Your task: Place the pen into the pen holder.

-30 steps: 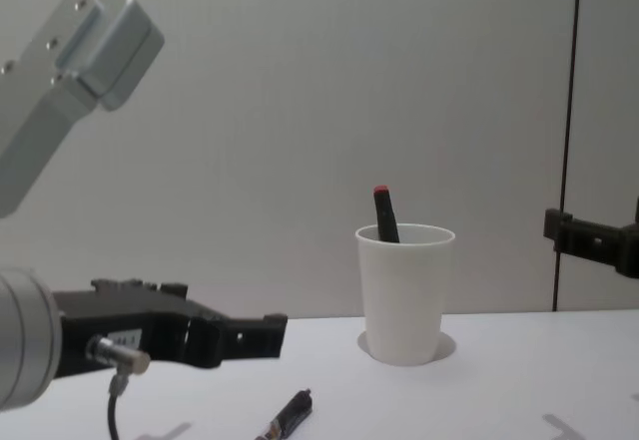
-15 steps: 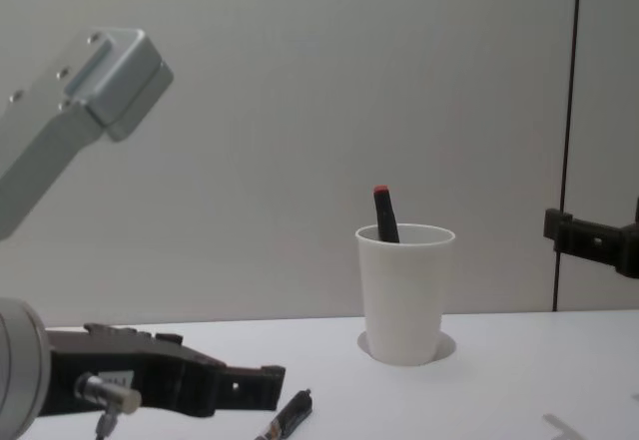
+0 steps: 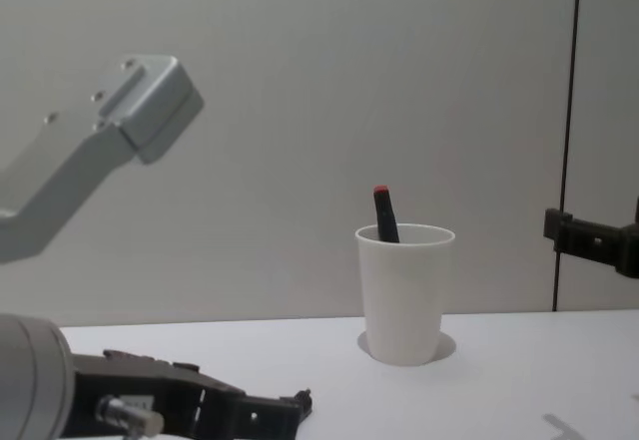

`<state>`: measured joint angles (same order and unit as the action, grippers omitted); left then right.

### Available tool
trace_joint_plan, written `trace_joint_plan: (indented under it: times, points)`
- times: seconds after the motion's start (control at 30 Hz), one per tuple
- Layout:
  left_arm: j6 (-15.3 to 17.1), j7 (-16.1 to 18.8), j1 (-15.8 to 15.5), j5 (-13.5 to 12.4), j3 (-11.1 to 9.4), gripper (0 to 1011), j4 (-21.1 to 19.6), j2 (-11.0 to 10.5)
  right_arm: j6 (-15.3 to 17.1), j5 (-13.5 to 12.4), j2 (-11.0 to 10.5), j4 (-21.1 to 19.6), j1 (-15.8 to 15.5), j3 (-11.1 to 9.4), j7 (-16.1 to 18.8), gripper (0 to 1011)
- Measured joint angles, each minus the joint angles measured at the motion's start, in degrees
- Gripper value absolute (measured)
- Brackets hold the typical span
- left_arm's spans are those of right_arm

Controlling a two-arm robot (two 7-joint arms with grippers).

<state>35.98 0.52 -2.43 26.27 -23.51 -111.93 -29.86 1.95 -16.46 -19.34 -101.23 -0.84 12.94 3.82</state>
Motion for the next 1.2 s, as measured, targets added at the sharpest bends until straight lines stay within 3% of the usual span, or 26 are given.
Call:
trace_joint_plan:
  times: [1.2]
  points:
    - [4.83, 0.57, -2.62, -5.16, -1.75, 1001, 4.31, 6.03, 0.0, 0.0, 0.0, 0.0, 0.0, 0.0, 0.0, 1001]
